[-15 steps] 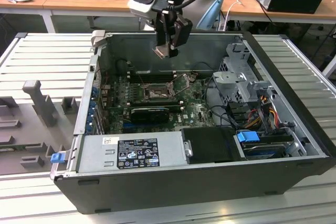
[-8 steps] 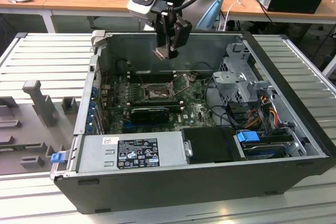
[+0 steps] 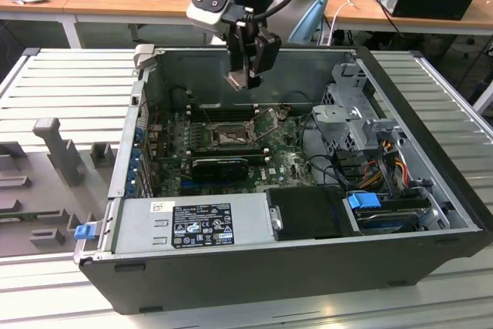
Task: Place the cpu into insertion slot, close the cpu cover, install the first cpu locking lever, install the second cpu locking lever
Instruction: 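Place the cpu into insertion slot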
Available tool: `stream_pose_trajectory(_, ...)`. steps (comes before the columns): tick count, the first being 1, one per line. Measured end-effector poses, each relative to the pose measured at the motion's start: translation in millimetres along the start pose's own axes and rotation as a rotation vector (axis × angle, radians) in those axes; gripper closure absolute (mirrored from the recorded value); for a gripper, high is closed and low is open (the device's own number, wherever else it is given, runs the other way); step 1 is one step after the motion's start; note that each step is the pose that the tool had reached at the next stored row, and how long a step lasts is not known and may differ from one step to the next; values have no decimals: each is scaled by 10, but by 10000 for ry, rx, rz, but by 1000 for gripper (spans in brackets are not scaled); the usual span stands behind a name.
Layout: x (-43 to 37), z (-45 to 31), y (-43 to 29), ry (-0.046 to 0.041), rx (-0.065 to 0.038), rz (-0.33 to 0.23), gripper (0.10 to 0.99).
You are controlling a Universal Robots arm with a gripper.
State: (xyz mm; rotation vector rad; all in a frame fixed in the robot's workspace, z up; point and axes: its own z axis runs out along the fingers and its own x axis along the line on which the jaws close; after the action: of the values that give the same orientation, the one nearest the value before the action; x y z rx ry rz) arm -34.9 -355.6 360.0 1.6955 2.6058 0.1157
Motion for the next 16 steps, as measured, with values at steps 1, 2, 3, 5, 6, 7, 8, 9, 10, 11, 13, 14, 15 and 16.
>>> stream_pose_trajectory(1, 0, 4, 0, 0, 0, 4, 561)
stream_pose_trajectory(2, 0, 8, -1, -1, 1, 8, 561)
stream_pose_trajectory(3, 0, 12, -1, -1, 0, 12, 561)
stream_pose_trajectory(5, 0, 18, -2, -1, 1, 17, 561)
stream_pose_trajectory(6, 0, 20, -2, -2, 1, 21, 561)
stream_pose_trajectory(7, 0, 22, -2, -3, 1, 36, 561)
stream_pose_trajectory(8, 0, 24, -2, -5, 0, 60, 561)
stream_pose_trajectory(9, -1, 24, -2, -7, 0, 88, 561)
stream_pose_trajectory(10, 0, 25, -2, -11, -2, 150, 561)
stream_pose_trajectory(11, 0, 26, -2, -14, -2, 188, 561)
stream_pose_trajectory(13, -1, 26, -2, -19, -4, 256, 561)
stream_pose_trajectory(14, 0, 26, -2, -23, -4, 307, 561)
stream_pose_trajectory(15, 0, 27, -2, -27, -5, 346, 561)
stream_pose_trajectory(16, 0, 27, -2, -30, -6, 390, 561)
